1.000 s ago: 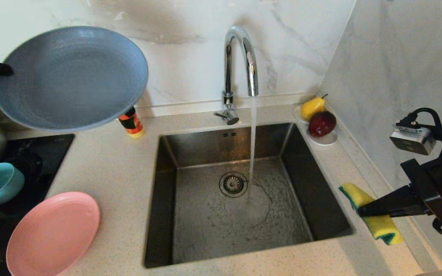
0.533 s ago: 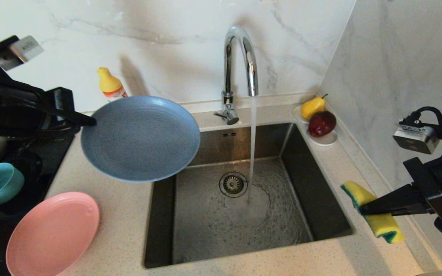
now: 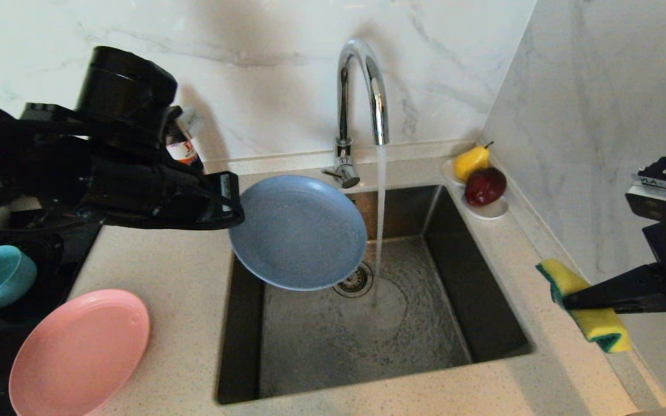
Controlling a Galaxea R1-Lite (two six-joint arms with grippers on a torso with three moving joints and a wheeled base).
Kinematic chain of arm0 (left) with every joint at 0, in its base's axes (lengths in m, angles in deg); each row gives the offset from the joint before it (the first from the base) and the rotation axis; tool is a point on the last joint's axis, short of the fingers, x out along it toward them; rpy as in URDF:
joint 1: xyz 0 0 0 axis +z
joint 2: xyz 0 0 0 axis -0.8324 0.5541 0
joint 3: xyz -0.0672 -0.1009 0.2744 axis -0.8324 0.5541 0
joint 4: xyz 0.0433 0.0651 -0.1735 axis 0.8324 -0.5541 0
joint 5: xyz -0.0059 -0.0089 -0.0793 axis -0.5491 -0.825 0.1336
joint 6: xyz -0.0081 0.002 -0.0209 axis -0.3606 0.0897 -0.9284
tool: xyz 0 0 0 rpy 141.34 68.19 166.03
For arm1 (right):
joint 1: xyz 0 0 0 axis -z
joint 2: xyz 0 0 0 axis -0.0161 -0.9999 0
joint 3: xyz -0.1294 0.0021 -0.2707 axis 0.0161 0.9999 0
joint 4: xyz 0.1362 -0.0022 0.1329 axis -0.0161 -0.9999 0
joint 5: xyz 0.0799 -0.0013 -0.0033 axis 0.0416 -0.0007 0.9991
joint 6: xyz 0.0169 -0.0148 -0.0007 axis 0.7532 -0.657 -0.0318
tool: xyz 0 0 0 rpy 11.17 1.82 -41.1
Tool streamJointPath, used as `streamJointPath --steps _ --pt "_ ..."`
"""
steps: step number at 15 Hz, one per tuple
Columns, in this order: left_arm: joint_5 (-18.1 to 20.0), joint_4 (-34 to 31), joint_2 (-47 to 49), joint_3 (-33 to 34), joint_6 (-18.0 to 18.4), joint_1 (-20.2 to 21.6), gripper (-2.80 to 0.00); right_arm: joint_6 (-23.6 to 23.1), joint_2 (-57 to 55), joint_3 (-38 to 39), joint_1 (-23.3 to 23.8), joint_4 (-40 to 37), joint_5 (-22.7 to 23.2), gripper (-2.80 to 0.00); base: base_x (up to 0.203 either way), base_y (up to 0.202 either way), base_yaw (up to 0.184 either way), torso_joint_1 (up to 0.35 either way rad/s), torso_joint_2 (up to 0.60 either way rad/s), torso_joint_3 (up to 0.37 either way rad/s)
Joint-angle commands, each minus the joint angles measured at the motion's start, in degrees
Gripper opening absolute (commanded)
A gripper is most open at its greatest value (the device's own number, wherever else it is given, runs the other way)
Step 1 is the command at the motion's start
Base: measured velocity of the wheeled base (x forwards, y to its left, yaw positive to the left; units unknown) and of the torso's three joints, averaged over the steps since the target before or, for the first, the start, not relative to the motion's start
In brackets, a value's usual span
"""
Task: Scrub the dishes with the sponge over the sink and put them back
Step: Wash the plate
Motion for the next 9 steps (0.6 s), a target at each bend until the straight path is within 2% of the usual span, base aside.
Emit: streamJointPath --steps 1,4,7,9 --pt "-2.2 3.5 6.4 -0.1 -1.2 -3.9 -2.8 0.1 1.7 0.1 0.6 -0.4 0.2 -2.8 0.0 0.0 0.0 0.0 0.0 0.0" --pt "-4.3 7.7 10.9 -1.5 -1.9 -7.3 -2.8 0.1 2.5 0.0 1.3 -0.4 0.2 -2.8 0.0 0.0 0.0 0.0 0.0 0.0" --pt "-4.3 7.9 14.6 -5.6 -4.6 -8.6 -2.8 -0.5 2.8 0.0 2.3 -0.6 0.2 -2.8 0.0 0.0 0.0 0.0 0.0 0.0" --pt "-4.4 8.2 16.4 -6.9 -4.7 -10.2 -2.8 -1.4 3.2 0.1 2.7 -0.9 0.3 -2.8 0.0 0.0 0.0 0.0 0.0 0.0"
